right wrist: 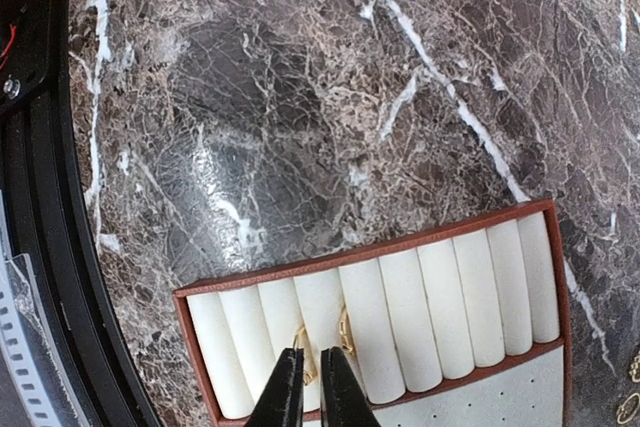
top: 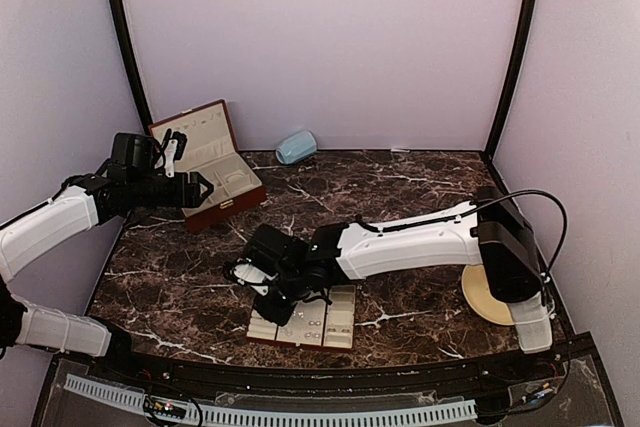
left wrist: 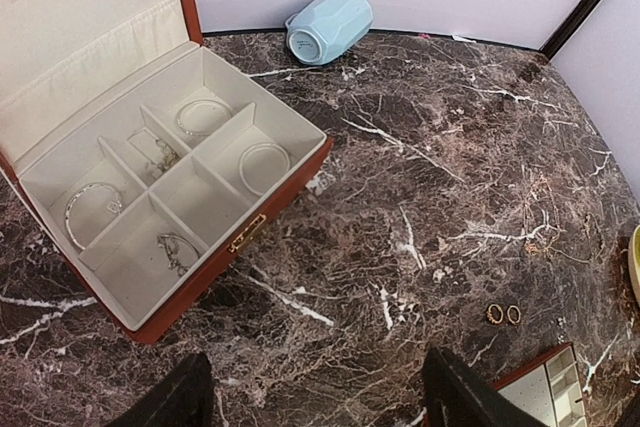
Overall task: Organize the mixed jewelry
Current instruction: Adjust the ring on the ring tray.
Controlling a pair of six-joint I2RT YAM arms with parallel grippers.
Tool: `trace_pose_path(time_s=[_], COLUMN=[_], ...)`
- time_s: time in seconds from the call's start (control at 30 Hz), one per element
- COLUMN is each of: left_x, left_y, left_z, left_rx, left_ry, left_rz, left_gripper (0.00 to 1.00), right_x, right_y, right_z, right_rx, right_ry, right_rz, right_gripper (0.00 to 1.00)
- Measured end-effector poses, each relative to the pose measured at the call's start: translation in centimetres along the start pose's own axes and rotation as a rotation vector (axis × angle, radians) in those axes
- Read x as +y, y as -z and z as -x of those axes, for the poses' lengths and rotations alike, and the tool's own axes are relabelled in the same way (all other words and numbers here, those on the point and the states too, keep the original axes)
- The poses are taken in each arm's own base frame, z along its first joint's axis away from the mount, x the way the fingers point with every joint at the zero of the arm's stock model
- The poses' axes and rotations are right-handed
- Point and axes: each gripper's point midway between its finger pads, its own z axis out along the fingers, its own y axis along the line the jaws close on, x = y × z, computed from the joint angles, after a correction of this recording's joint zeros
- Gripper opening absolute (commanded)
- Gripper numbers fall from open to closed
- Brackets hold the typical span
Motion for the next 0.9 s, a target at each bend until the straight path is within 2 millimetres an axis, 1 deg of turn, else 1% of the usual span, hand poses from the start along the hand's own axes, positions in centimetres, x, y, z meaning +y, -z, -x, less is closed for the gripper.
trace_pose_path(time_s=[0.2,0.9], left_x=[-0.03,-0.12], left_y=[-0.01,-0.01], left_z=[-0.02,-0.08], left_rx=[0.001,0.003], left_ry=[0.000,0.000], left_rz=[-0.002,-0.008], left_gripper=[0.75,0.75], right_x=[0.33,0.04], right_y=[-0.76,-1.07], right_z=[-0.89,-1.10], right_rx=[0.030,0.035], right_ry=[0.012,0.026], right_rz=[-0.005,-0.023], right_gripper=[0.08,0.05])
